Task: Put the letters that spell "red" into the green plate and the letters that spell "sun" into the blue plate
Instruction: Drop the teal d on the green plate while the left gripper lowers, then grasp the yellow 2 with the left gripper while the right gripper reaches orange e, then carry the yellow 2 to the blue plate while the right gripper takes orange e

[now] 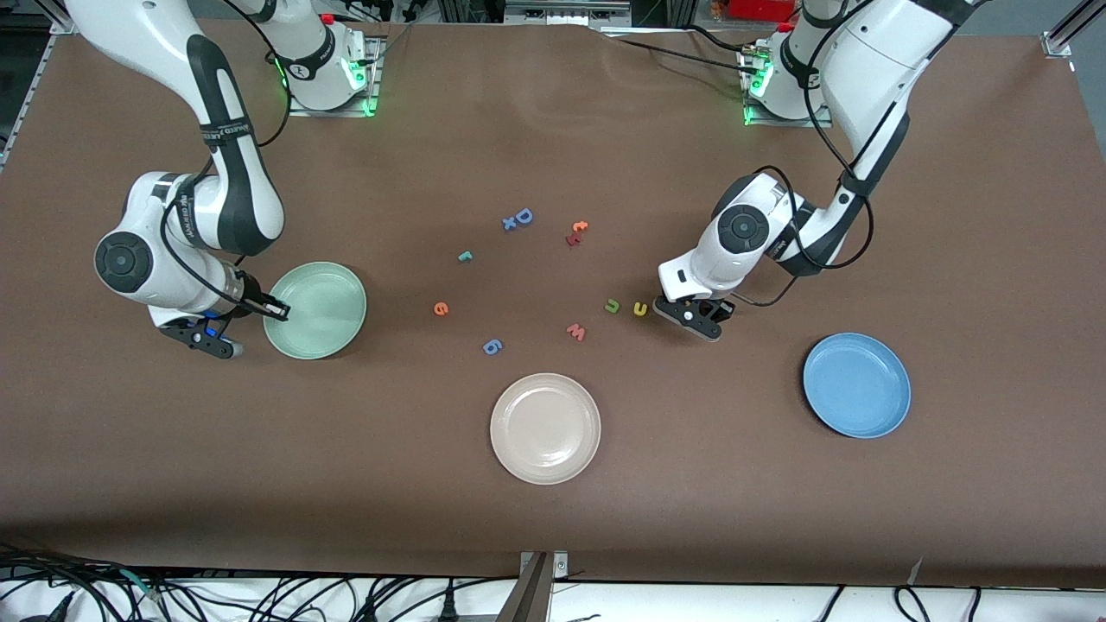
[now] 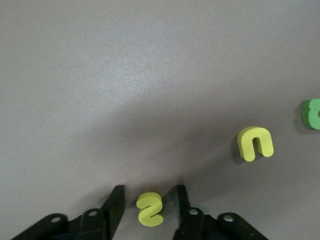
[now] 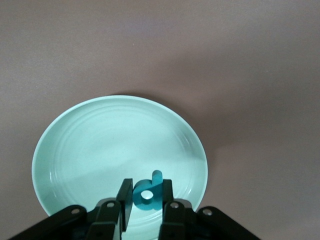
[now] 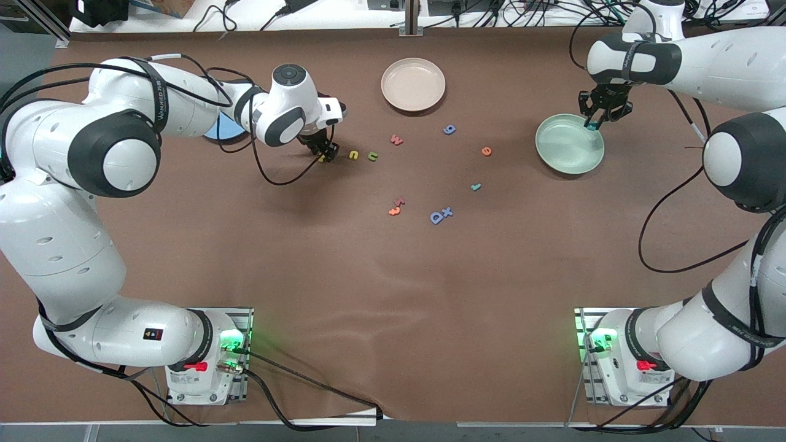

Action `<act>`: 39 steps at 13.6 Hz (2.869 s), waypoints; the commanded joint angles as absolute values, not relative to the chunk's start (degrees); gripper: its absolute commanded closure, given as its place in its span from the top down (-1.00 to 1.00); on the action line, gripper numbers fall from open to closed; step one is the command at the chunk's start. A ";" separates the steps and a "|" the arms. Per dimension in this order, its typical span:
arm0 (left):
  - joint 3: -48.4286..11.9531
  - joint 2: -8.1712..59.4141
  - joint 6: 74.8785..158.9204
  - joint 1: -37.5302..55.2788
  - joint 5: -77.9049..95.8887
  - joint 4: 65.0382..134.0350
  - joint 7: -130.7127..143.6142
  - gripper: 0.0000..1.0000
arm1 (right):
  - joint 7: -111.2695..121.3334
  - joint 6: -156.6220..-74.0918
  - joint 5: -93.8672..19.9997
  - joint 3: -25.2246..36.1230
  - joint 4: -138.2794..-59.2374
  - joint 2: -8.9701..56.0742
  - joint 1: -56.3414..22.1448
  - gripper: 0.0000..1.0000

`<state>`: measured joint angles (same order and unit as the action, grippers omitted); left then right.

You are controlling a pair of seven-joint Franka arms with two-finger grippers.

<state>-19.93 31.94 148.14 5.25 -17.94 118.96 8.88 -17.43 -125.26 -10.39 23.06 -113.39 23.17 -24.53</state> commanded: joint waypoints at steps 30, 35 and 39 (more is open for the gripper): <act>-20.21 31.91 147.48 3.87 -19.16 119.97 9.40 -0.88 | -66.35 -145.36 -11.69 4.39 -112.85 32.60 -32.52 0.92; -20.65 30.06 142.49 2.99 -18.46 118.05 9.06 -1.00 | -68.03 -147.31 -11.69 4.39 -113.12 33.84 -33.57 0.60; -21.80 29.27 132.74 1.85 -12.85 111.73 4.24 -1.00 | -67.68 -147.30 -11.60 4.39 -113.12 33.75 -33.49 0.21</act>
<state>-20.67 30.75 137.65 3.03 -16.49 114.44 8.07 -67.51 -146.44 -11.07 4.28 -112.46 33.58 -33.29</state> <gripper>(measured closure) 0.771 0.374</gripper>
